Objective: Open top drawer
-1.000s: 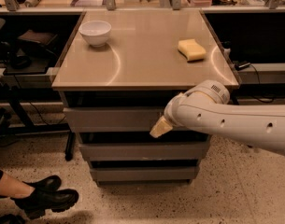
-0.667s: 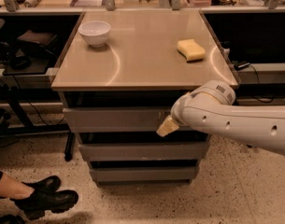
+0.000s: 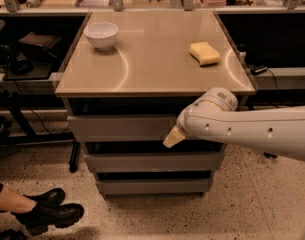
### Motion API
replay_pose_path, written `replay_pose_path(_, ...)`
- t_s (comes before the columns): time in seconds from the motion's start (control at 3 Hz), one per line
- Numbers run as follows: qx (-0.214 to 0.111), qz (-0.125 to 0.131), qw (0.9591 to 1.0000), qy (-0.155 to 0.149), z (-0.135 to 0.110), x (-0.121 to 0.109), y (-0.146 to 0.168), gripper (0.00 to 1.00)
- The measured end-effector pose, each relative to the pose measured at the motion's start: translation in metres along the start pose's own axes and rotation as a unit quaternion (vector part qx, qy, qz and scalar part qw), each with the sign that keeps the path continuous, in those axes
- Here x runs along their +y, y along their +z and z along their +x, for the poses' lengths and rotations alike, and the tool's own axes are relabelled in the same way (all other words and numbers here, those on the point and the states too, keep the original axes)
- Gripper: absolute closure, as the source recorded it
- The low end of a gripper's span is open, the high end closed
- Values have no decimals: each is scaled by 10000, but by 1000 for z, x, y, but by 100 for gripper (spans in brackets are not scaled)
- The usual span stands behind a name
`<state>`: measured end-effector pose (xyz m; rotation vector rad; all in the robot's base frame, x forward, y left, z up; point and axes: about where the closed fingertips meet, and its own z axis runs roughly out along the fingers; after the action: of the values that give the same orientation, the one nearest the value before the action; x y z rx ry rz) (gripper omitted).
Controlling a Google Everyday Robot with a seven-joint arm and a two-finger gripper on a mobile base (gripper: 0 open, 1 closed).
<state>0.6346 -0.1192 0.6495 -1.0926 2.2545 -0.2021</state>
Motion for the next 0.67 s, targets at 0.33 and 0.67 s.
replay_pose_path(0.33, 161, 11, 9994, 292, -9, -3, 40, 0)
replay_pose_path(0.67, 161, 11, 9994, 292, -10, -4, 36, 0)
